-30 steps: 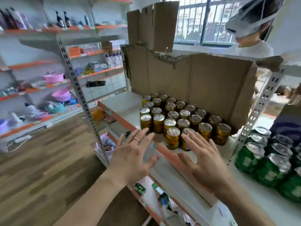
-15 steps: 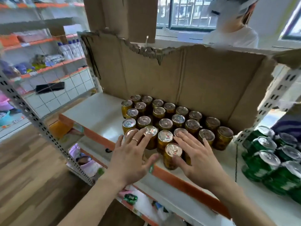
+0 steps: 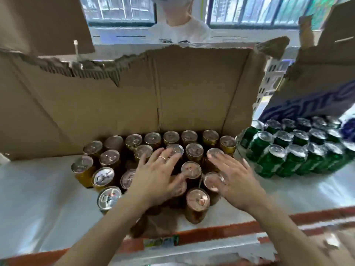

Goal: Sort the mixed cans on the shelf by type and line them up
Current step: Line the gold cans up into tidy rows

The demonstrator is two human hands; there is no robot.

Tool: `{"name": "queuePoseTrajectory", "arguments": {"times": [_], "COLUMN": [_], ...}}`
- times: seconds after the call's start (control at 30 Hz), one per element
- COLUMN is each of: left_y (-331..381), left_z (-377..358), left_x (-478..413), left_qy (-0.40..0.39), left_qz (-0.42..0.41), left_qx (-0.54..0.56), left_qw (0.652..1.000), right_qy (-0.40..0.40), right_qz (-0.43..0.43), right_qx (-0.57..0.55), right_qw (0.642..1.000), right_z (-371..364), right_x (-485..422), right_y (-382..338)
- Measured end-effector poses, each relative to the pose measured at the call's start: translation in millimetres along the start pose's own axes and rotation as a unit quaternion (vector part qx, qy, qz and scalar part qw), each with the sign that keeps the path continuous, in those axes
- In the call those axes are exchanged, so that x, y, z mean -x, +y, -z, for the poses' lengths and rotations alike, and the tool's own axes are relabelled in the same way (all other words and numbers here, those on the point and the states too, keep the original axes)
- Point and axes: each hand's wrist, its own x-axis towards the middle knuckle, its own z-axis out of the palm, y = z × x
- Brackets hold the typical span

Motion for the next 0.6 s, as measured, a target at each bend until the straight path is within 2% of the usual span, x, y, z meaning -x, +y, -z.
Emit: {"name": "queuePoseTrajectory", "arguments": {"times": [0.17,0.3,0.4,0.53,0.6], "left_y": [-14,-23,-26,-20,-17], "left_z": [-10,-22,-26,-20,-17], "left_x": [-42,-79,-99,-115,-121], "left_qy": [0.021,0.010,0.012,0.009,0.004], "left_qz": [-0.017,0.030,0.082,0.112,0.137], "left_qx": [0.010,-0.021,-0.051,-0.063,-0.064], "left_qw": [1.000,0.999,0.995,0.992,0.989], "right_qy": [0.060,0.098,0.065,-0.022,-0.031], "right_qz": [-0.053,-0.078,-0.100,-0.073,-0.061], "right_qx": [0.012,0.012,0.016,0.017,0.038], "right_qw": [0.997,0.992,0.993,0.997,0.997], "right_z": [9,13,12,-2,-8], "right_x": [-29,-75,-109,-136,-145], "right_y": [23,53,69,81,88]}}
